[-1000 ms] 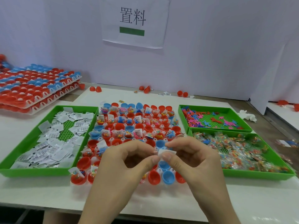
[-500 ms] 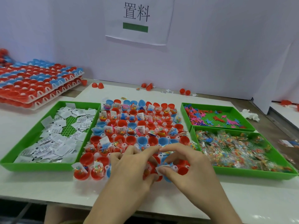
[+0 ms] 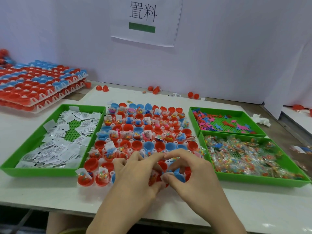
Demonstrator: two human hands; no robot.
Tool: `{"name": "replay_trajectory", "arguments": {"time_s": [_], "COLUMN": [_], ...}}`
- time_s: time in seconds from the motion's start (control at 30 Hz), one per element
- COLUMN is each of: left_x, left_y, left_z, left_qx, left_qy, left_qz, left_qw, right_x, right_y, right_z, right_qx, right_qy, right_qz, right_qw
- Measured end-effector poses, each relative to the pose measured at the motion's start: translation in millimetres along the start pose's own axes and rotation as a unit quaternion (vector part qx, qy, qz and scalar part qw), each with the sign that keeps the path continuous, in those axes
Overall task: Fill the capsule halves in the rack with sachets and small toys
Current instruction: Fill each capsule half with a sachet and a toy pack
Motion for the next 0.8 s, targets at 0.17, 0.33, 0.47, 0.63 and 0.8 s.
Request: {"name": "replay_trajectory", "arguments": {"time_s": [0.17,0.33,0.47,0.63,0.8], "left_x": [0.0,0.6,-0.3,0.4,0.3], "left_y": [-0.2,-1.0,-0.6,0.2,-1.5], "left_z": [-0.5,-0.4,-0.5,-0.2,0.3], "left_qx": [0.006,0.006,0.009,0.01,0.008], "left_qy": [0.005,0.018,0.023,0.02,0.009], "left_qz": [-0.004,-0.008,-0.003,-0.005,-0.015], "left_qw": [1.0,1.0,1.0,1.0,1.0], "right_x": [0.5,0.4,0.9,2.6,4.6], "right_y": [-1.2,-0.6,-0.1,0.5,0.6], "right_z": [0.0,0.4,-2.5,-6.6,-7.3], "right_qx": [-0.01,-0.021,-0.017,0.0,0.001], "right_qy": [-0.004,0.016,0.026,0.024,0.019], "right_qz": [0.003,0.012,0.012,-0.005,-0.007], "right_qw": [1.0,1.0,0.999,1.0,1.0]}}
Point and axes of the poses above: each hand's wrist, its own x-axis towards the middle knuckle, its own z-axis out of the back of the hand, y = z × x, the point moved 1 cm from there along x, towards the middle knuckle, and after that the axes turned 15 degrees about y, right-handed, at the moved point
